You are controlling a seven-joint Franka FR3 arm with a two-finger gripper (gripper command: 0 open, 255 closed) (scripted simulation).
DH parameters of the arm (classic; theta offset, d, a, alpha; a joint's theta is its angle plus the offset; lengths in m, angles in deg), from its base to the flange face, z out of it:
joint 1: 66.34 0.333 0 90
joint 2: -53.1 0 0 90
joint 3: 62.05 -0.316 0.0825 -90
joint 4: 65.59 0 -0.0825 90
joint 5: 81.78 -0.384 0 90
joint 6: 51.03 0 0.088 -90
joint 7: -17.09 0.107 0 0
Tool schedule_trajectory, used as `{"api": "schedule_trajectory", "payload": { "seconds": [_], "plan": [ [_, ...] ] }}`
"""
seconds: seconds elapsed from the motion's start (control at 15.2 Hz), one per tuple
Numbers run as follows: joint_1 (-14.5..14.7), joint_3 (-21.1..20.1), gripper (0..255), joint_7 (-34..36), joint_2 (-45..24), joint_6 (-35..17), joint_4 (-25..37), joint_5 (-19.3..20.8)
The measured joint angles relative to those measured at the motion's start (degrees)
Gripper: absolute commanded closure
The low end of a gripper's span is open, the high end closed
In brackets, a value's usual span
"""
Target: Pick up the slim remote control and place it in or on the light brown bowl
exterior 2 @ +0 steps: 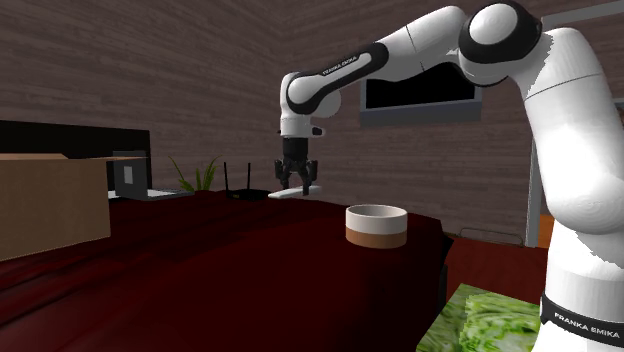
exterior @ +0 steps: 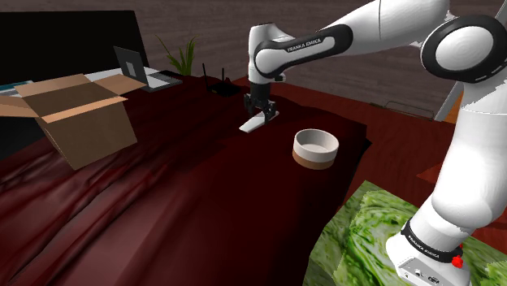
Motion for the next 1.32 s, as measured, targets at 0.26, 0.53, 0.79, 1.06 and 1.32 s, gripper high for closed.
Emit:
{"api": "schedule_trajectory", "payload": {
  "seconds": [0.26, 0.53, 0.79, 1.06, 1.32],
  "plan": [
    [0.0, -0.1, 255, -0.3, 0.4, 3.0, 2.6, -0.2],
    [-1.0, -0.1, 255, -1.4, 3.9, 3.1, -0.6, -1.5],
    [-3.3, 0.6, 255, -4.9, 12.4, 0.9, -10.6, -4.5],
    [-5.1, 2.2, 255, -9.3, 21.2, -1.0, -20.9, -7.4],
    [-6.1, 4.6, 255, -14.0, 30.3, -1.3, -30.1, -9.8]
  ]
}}
